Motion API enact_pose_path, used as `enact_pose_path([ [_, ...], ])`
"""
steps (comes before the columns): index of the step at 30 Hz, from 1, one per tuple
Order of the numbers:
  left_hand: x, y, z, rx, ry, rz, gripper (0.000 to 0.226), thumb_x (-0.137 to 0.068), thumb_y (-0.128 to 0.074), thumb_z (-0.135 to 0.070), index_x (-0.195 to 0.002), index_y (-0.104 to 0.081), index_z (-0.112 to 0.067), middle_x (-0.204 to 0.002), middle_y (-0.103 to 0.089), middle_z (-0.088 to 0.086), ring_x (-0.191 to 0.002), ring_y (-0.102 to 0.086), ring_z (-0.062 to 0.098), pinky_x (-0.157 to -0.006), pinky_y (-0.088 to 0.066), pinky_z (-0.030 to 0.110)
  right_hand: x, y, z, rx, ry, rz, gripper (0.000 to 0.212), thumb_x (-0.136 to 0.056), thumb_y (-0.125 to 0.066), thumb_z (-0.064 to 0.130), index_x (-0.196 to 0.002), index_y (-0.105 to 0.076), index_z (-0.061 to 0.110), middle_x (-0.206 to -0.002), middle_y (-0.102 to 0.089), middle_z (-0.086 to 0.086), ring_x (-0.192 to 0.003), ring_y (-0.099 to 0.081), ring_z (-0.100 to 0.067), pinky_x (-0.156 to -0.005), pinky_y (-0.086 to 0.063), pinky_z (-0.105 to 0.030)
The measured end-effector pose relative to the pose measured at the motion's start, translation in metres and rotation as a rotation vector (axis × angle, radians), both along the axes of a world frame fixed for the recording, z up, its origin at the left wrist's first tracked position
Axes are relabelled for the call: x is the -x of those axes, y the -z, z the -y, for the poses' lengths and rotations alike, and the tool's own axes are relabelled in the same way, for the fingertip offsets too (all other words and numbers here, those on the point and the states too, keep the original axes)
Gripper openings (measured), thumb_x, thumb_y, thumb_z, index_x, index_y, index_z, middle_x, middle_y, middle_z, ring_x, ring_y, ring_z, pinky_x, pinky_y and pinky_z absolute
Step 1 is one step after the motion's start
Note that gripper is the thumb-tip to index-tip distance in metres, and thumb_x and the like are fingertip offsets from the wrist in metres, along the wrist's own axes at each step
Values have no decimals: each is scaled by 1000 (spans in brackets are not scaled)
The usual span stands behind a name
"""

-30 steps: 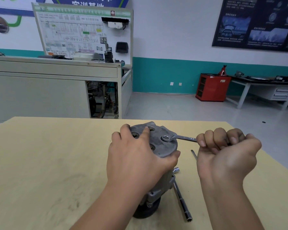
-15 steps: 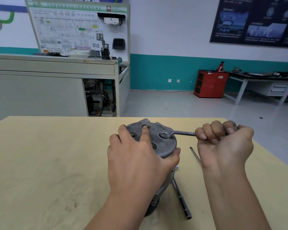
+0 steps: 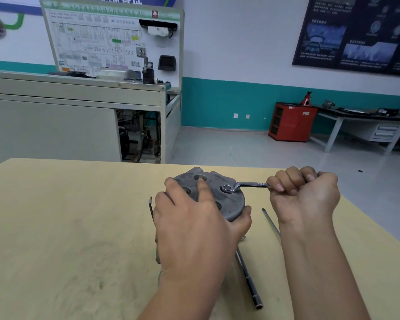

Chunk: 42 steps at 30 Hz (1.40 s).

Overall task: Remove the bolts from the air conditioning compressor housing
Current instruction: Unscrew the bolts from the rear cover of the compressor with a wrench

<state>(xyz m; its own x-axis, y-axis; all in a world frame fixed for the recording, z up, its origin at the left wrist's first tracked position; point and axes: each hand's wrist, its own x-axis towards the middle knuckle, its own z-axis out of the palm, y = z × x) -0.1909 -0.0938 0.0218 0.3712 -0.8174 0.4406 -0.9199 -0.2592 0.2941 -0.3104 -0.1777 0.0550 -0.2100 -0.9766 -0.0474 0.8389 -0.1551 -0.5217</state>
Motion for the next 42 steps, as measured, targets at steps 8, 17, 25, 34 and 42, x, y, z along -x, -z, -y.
enact_pose_path([
  [8,-38,-1,-5,4,15,-42,97,-50,-17,-87,-132,-50,-47,-142,-45,3,-117,-46,27,-99,-35,37,30,14,23,-83,-157,194,56,-100,-27,27,-45,-28,15,-40,-19,5,-30,-17,-11,-32,-14,-16],
  [17,-48,6,-15,120,164,-77,81,-56,-39,-80,-115,-69,-33,-125,-60,13,-98,-59,36,-84,-47,46,22,-17,7,136,-198,195,53,-98,-26,40,-51,-33,16,-43,-20,6,-33,-18,-8,-32,-20,-16],
  [25,-52,-5,-13,17,328,-12,95,-48,-16,-90,-133,-41,-55,-149,-29,-12,-128,-27,9,-105,-14,25,18,-23,-14,315,-230,108,39,-94,-31,37,-62,-39,15,-52,-30,5,-41,-29,-8,-39,-31,-19],
  [34,-21,-27,0,-171,124,-6,120,-46,5,-93,-138,-31,-24,-131,-42,5,-122,-39,28,-104,-30,49,10,-22,-20,398,-138,9,43,-98,-28,49,-70,-41,20,-58,-33,7,-47,-30,-8,-54,-34,-22],
  [42,-38,-22,14,-191,343,29,106,-58,-22,-89,-143,-27,-25,-131,-34,-6,-125,-29,15,-101,-33,34,10,-14,-22,500,-99,-17,30,-82,-41,41,-66,-43,16,-48,-24,6,-41,-20,-8,-39,-22,-21],
])
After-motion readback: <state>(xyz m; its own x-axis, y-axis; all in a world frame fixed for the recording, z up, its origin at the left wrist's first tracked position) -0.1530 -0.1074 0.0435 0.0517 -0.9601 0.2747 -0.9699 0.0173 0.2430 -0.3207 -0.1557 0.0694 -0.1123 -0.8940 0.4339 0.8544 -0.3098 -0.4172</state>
